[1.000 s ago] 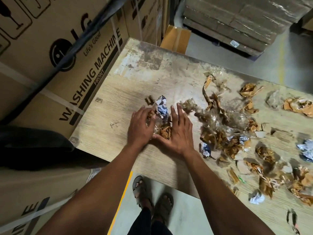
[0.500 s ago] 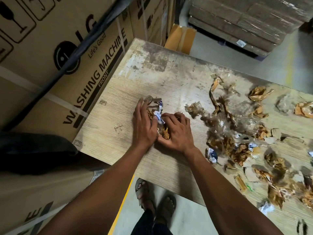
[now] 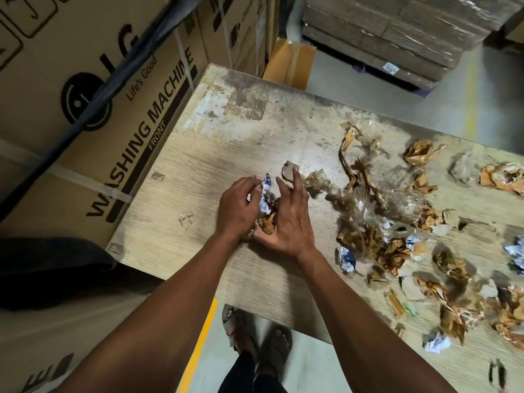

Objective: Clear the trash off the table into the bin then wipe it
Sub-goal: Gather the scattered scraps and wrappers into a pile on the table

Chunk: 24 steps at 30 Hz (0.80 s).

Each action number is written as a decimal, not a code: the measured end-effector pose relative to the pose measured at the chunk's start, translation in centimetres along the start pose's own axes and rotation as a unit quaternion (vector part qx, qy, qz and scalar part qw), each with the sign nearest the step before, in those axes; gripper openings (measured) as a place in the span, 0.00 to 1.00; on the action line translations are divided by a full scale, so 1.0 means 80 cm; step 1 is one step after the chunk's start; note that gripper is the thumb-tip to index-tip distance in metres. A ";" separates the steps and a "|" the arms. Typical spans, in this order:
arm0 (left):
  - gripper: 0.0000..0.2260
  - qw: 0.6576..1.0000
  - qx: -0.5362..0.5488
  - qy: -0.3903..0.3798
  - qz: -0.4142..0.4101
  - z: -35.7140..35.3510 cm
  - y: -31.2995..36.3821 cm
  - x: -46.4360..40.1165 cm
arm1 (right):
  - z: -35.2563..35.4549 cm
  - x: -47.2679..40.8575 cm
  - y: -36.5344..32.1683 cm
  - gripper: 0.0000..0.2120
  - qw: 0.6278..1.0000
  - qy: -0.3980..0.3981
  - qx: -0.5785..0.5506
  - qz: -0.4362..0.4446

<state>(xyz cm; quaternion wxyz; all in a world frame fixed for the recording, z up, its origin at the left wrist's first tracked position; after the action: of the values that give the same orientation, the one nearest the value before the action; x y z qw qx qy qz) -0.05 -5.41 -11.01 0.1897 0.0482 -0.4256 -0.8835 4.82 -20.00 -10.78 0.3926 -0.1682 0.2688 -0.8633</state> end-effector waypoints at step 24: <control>0.13 0.999 0.030 0.018 0.016 -0.019 0.022 0.028 | 0.000 0.006 0.000 0.21 1.000 0.006 -0.021 0.019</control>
<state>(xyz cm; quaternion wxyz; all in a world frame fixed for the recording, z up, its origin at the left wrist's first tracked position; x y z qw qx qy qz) -1.19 -8.37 -10.49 0.2099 0.0633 -0.4493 -0.8661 4.50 -20.39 -10.79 0.4038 -0.1663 0.2927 -0.8506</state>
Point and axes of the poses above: each hand's wrist, its own x-axis away from the middle knuckle, its own z-axis out of the back of the hand, y = z × x, the point moved 6 cm from there along -x, towards the middle knuckle, and after that the axes turned 15 degrees about -y, right-handed, at the moved point
